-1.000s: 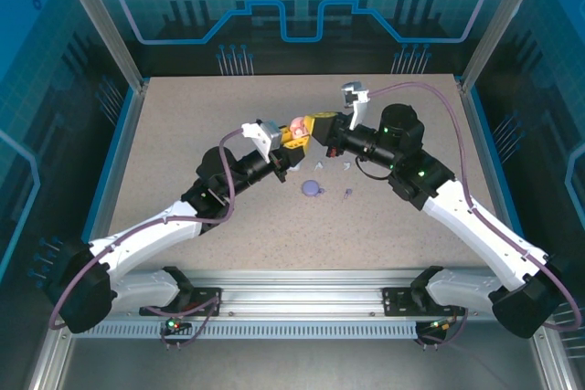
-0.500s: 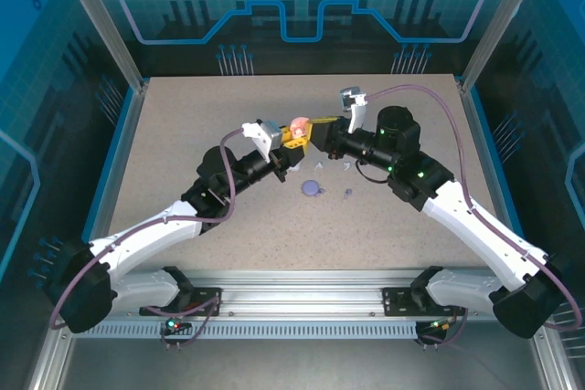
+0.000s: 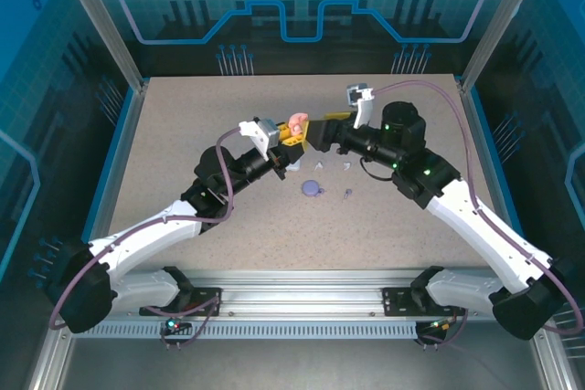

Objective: Insert the wireless bluetooth earbuds into the charging case

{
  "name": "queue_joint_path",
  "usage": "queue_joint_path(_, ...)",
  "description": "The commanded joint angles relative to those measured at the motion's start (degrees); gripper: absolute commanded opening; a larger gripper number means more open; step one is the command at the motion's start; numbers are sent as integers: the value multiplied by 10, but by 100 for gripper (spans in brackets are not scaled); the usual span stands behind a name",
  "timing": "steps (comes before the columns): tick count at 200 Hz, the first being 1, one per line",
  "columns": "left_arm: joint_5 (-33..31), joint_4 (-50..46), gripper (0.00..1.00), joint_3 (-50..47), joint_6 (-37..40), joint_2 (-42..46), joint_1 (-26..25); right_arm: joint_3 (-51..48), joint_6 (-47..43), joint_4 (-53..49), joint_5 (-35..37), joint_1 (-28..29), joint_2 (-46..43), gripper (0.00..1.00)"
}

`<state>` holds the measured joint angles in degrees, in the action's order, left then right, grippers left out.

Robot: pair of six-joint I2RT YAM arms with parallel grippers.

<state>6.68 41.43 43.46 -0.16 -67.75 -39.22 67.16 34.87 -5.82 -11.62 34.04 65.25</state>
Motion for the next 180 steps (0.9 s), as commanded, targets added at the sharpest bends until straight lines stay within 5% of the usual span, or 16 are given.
queue_joint_path(1,-2,29,0,10,-13,6,0,35,11,-8,-12,-16,-31,89)
queue_joint_path(69,18,3,0,-4,1,19,0,138,-7,-159,28,-34,4,86)
queue_joint_path(92,42,-23,0,-11,14,24,-1,222,-30,-266,53,-36,64,67)
queue_joint_path(130,74,-59,0,-15,18,24,0,340,-63,-364,33,-35,181,18)
queue_joint_path(146,77,-63,0,-20,15,23,0,374,-70,-387,27,-35,221,8)
queue_joint_path(180,83,-66,0,-24,13,19,-1,433,-81,-426,16,-26,295,4)
